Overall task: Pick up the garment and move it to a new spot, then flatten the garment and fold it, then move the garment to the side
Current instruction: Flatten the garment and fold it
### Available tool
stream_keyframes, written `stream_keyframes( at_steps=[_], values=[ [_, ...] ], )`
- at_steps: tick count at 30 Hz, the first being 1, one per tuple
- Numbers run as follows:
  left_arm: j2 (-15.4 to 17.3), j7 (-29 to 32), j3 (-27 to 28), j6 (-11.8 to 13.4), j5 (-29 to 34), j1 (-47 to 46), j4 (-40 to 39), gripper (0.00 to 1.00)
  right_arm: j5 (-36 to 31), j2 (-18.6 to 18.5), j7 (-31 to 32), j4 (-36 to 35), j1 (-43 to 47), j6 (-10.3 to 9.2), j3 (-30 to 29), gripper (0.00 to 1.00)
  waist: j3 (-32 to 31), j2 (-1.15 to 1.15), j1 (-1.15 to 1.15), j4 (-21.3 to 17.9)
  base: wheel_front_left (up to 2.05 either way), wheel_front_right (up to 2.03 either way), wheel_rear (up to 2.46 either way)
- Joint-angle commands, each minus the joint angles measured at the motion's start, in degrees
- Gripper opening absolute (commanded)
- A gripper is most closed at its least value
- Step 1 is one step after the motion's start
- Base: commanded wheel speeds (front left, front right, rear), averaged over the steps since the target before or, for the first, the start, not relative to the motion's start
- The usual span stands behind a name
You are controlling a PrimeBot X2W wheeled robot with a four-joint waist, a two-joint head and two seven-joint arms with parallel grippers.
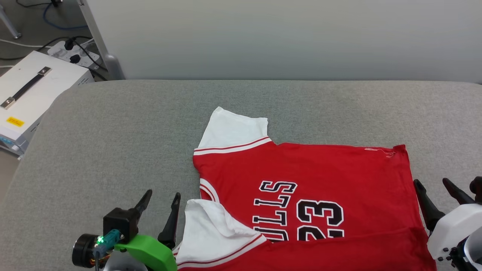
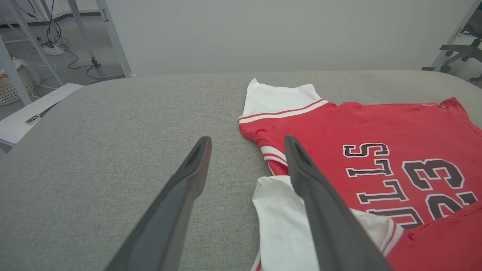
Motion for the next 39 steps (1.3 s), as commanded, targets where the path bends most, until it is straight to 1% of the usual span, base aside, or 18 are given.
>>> stream_keyframes(
  at_steps=[1,7,10,12,16,20,24,27,29,31,37,39],
  values=[
    [-0.4,-1.2,1.0,-0.5,0.8,-1.0,-0.4,1.00,-0.1,0.0,-2.4,-0.1,-1.0,-0.05,0.3,1.00,0.1,0.65,0.00,-0.1,0.00,0.00,0.00],
    [-3.0,-2.6,5.4,-2.0,3.9,0.0,-2.1,1.00,-1.5,2.1,-11.5,1.0,-1.0,-0.05,1.1,1.00,0.9,0.65,0.00,-0.8,0.00,0.00,0.00],
    [-4.4,-2.7,7.8,-3.9,6.0,0.2,-2.9,1.00,-2.1,3.0,-14.6,1.4,-1.8,-0.05,1.4,1.00,2.1,0.65,0.00,-1.5,0.00,0.00,0.00],
    [-4.7,-2.7,8.5,-5.5,7.1,-0.3,-2.9,1.00,-2.6,3.4,-16.0,1.4,-2.6,-0.05,1.8,1.00,3.2,0.65,0.00,-2.1,0.00,0.00,0.00],
    [-4.0,-2.4,8.7,-8.8,8.2,-4.2,-1.8,1.00,-3.5,3.9,-18.1,1.1,-4.4,-0.05,2.2,1.00,6.3,0.65,0.00,-3.7,0.00,0.00,0.00],
    [-2.4,1.8,8.9,-12.0,7.6,-11.2,-0.9,1.00,-4.1,4.8,-19.6,0.6,-6.2,-0.05,3.0,1.00,9.8,0.65,0.00,-6.0,0.00,0.00,0.00],
    [0.6,9.6,10.3,-15.4,5.1,-19.8,-0.4,1.00,-4.8,6.0,-20.8,0.2,-8.5,-0.05,4.1,1.00,13.8,0.65,0.00,-9.1,0.00,0.00,0.00],
    [3.6,18.7,10.3,-18.0,3.2,-26.4,1.0,1.00,-5.1,7.1,-22.0,0.2,-10.3,-0.05,5.3,1.00,16.5,0.65,0.00,-11.4,0.00,0.00,0.00],
    [5.0,25.0,9.8,-19.3,2.1,-30.6,2.3,1.00,-5.2,7.8,-23.0,0.4,-11.2,-0.05,6.2,1.00,18.0,0.65,0.00,-12.7,0.00,0.00,0.00],
    [6.1,31.1,9.0,-20.3,1.3,-34.7,3.7,1.00,-5.2,8.4,-23.8,0.8,-11.9,-0.05,7.2,1.00,19.4,0.65,0.00,-14.0,0.00,0.00,0.00],
    [7.0,48.1,6.6,-21.8,-2.9,-43.6,8.7,1.00,-4.9,9.6,-26.3,2.9,-14.1,-0.05,9.2,1.00,22.7,0.65,0.00,-17.0,0.00,0.00,0.00],
    [7.4,52.3,6.0,-22.0,-3.6,-45.7,10.7,1.00,-4.7,9.9,-27.0,3.7,-14.7,-0.05,9.8,1.00,23.6,0.65,0.00,-17.9,0.00,0.00,0.00]
  ],
)
